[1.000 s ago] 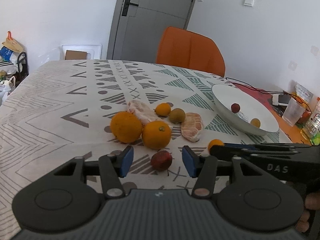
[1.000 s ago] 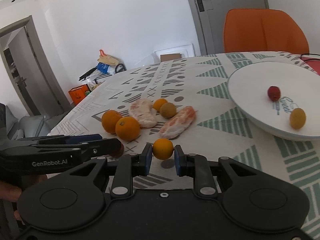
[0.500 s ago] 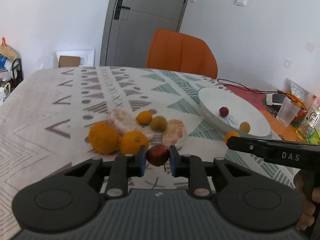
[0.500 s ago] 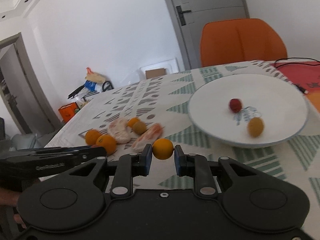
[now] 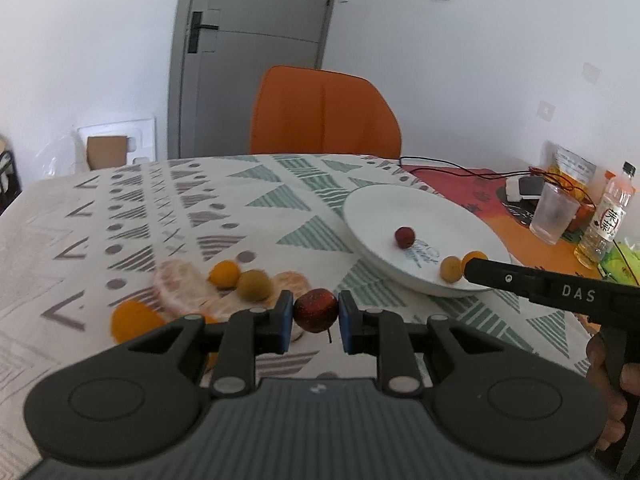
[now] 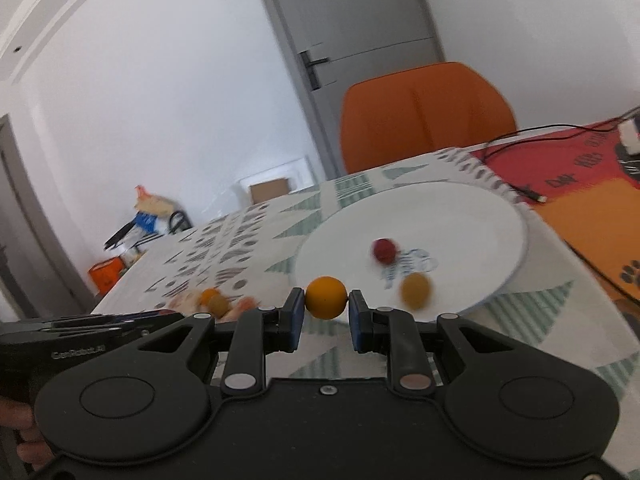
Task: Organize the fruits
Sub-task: 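Carry both fruits over the plate and open both tools to release them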
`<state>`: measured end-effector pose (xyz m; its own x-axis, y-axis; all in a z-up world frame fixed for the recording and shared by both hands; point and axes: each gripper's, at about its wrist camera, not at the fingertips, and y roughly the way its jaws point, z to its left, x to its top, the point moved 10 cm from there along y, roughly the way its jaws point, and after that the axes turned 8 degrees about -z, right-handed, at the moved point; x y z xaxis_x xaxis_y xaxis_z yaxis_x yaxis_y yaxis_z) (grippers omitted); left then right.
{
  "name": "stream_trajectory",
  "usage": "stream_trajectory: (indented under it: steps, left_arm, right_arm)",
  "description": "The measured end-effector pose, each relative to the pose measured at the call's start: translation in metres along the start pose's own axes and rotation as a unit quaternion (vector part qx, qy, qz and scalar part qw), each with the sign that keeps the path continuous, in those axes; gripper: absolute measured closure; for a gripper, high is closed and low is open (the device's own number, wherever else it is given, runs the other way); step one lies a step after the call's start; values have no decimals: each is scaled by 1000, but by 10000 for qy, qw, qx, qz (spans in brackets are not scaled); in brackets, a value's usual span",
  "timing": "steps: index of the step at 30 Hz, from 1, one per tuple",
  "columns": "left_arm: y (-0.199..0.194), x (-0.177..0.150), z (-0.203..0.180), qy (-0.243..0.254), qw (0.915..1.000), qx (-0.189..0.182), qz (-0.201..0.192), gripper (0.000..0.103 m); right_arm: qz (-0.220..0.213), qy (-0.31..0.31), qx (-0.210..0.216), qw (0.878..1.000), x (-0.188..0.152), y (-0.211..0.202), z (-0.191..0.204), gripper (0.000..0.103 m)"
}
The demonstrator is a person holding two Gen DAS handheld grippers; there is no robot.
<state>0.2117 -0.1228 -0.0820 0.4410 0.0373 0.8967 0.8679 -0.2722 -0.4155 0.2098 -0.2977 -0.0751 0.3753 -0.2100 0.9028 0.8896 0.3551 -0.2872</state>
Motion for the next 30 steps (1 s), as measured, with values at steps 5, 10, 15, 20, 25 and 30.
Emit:
stream_trajectory:
  steps: [5, 10, 15, 20, 25, 30]
  left_arm:
    - [12, 8, -17, 123, 9999, -95, -28, 81]
    - [25, 13, -31, 206, 9996, -185, -19, 81]
    - [36, 17, -44, 288, 9992, -280, -29, 81]
    - [46, 22, -54, 326, 9987, -380, -50, 81]
    - [58, 28, -59, 236, 9986, -461, -95, 81]
    - [64, 33, -66, 237, 9982, -534, -129, 81]
  right_arm:
    - [-78, 169, -186, 9997, 3, -2, -25, 81]
    - [-118, 265, -241, 9993, 5, -3, -41, 81]
    - [-136, 295, -295, 9990, 6, -2, -51, 81]
    - [-175, 304, -375, 9987, 8, -1, -58, 75]
    - [-265, 233, -439, 9984, 11, -6, -60, 67]
    - [-206, 236, -420, 9986, 8, -7, -59, 66]
